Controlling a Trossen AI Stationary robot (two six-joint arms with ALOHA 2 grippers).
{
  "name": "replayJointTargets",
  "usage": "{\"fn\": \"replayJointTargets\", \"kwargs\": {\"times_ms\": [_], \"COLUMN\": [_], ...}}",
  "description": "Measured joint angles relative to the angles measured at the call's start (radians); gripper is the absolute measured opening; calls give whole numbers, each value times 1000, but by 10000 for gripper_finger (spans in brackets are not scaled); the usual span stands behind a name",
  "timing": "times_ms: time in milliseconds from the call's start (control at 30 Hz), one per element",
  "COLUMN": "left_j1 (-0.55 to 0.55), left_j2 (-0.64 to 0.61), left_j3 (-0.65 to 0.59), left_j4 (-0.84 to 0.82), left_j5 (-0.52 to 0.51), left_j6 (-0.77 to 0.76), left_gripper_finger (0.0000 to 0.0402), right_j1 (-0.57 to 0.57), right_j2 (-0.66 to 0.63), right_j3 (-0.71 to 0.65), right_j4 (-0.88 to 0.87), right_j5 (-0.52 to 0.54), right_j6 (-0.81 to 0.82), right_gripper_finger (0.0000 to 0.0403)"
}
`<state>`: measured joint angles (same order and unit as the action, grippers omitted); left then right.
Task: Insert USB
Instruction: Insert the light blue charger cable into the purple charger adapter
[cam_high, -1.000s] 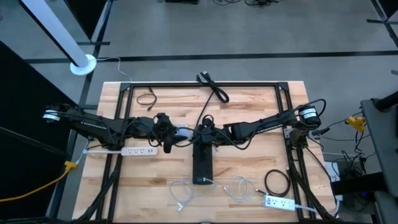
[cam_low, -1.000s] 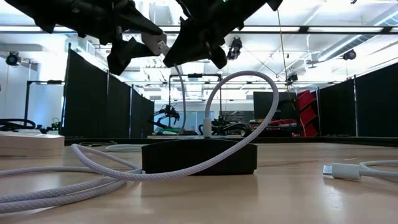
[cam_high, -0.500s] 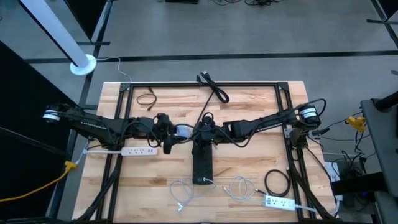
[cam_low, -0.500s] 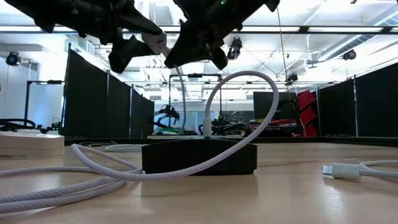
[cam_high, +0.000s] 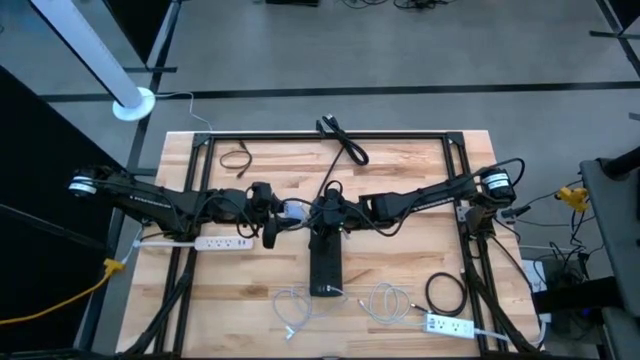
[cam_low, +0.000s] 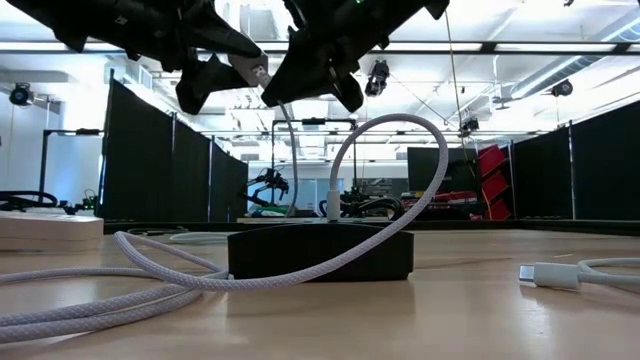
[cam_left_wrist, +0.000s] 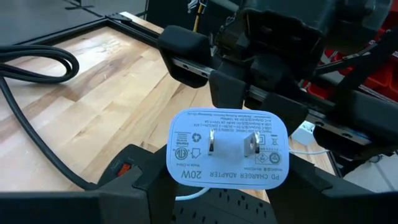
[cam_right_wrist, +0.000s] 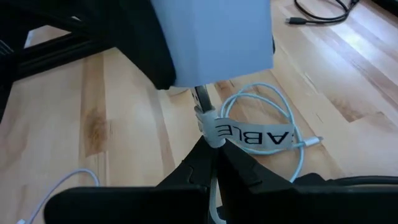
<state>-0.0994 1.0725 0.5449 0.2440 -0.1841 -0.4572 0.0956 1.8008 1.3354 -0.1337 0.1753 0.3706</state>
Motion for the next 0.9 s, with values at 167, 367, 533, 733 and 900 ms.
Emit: {"fn": "replayJointTargets", "kwargs": {"times_ms": [167, 367, 533, 733, 900], "left_j1": [-2, -4, -6, -11, -13], "left_j2": [0, -2, -2, -3, -3], "left_j3": [0, 0, 0, 0, 0], "left_j4": [1, 21, 56, 61, 58], "left_j5": [0, 0, 0, 0, 6], "left_j6": [4, 31, 64, 100, 130], "left_gripper_finger": [192, 192, 192, 192, 192], "right_j1": [-7, -8, -9, -9, -9], "right_j2": [-2, -26, -38, -52, -56], "right_j3": [0, 0, 0, -1, -1], "right_j4": [-1, -13, -14, -18, -15], "right_j5": [0, -1, 0, 0, 1], "right_j6": [-3, -15, -19, -30, -34], "right_gripper_finger": [0, 0, 0, 0, 0]}}
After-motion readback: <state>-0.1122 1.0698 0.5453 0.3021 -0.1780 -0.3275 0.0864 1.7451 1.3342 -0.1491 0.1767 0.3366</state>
